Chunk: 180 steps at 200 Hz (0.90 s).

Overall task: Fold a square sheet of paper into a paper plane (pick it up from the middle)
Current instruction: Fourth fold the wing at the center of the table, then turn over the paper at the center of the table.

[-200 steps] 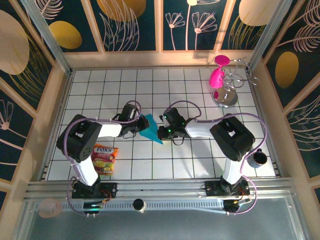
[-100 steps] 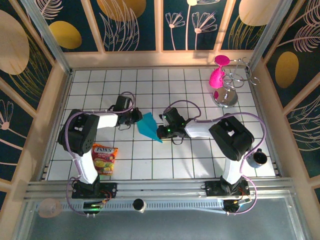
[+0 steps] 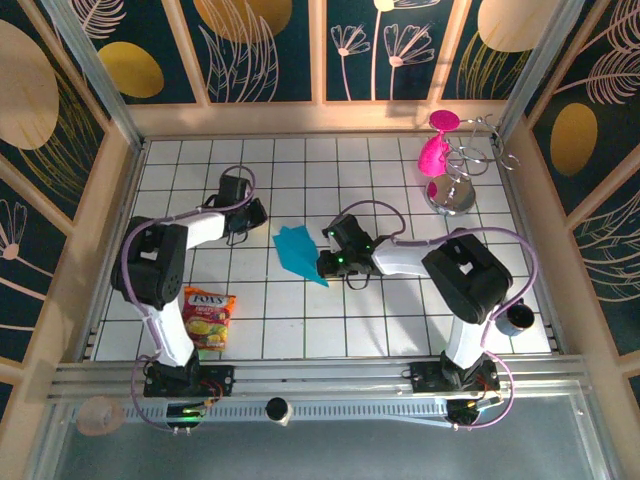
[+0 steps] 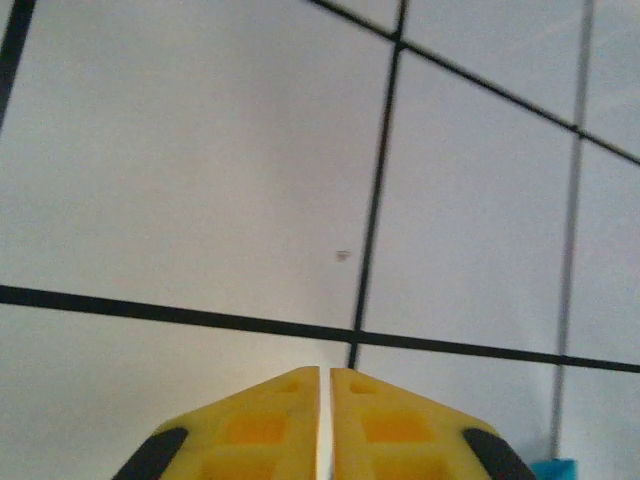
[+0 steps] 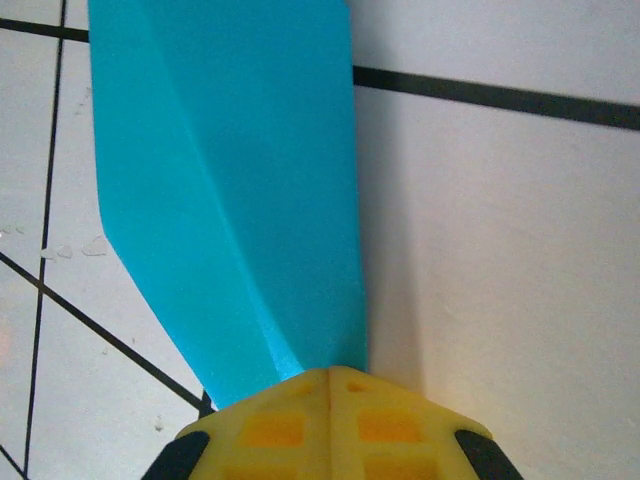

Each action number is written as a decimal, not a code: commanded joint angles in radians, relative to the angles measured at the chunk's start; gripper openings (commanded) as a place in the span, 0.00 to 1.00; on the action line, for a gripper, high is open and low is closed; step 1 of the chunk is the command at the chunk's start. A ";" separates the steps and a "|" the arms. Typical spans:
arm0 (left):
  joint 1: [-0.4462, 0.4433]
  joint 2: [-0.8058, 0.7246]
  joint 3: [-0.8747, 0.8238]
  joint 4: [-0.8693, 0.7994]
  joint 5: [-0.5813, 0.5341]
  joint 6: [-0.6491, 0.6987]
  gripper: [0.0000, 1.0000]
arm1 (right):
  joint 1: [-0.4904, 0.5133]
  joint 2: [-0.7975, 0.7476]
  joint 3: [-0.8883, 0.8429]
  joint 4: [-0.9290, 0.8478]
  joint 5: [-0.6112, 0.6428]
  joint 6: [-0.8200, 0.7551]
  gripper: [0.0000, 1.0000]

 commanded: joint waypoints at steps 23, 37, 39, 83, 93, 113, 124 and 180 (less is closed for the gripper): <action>-0.002 -0.246 -0.153 0.076 0.097 -0.132 0.22 | -0.060 -0.146 0.019 0.156 -0.076 0.118 0.22; -0.006 -0.300 -0.231 0.128 0.141 -0.184 0.26 | -0.079 -0.163 -0.004 0.196 -0.077 0.105 0.30; -0.005 -0.307 -0.240 0.136 0.147 -0.193 0.27 | -0.082 -0.162 -0.007 0.197 -0.078 0.101 0.30; -0.042 -0.401 -0.444 0.343 0.269 -0.369 0.39 | -0.144 -0.087 -0.022 0.207 -0.206 0.015 0.34; -0.059 -0.410 -0.474 0.379 0.271 -0.398 0.42 | -0.152 -0.065 -0.017 0.215 -0.239 -0.002 0.35; -0.106 -0.410 -0.517 0.433 0.265 -0.444 0.48 | -0.168 -0.012 0.003 0.231 -0.279 -0.015 0.35; -0.127 -0.400 -0.535 0.466 0.266 -0.467 0.51 | -0.177 0.020 0.018 0.235 -0.306 -0.020 0.34; -0.177 -0.312 -0.567 0.604 0.312 -0.530 0.52 | -0.188 0.113 0.056 0.287 -0.387 -0.044 0.26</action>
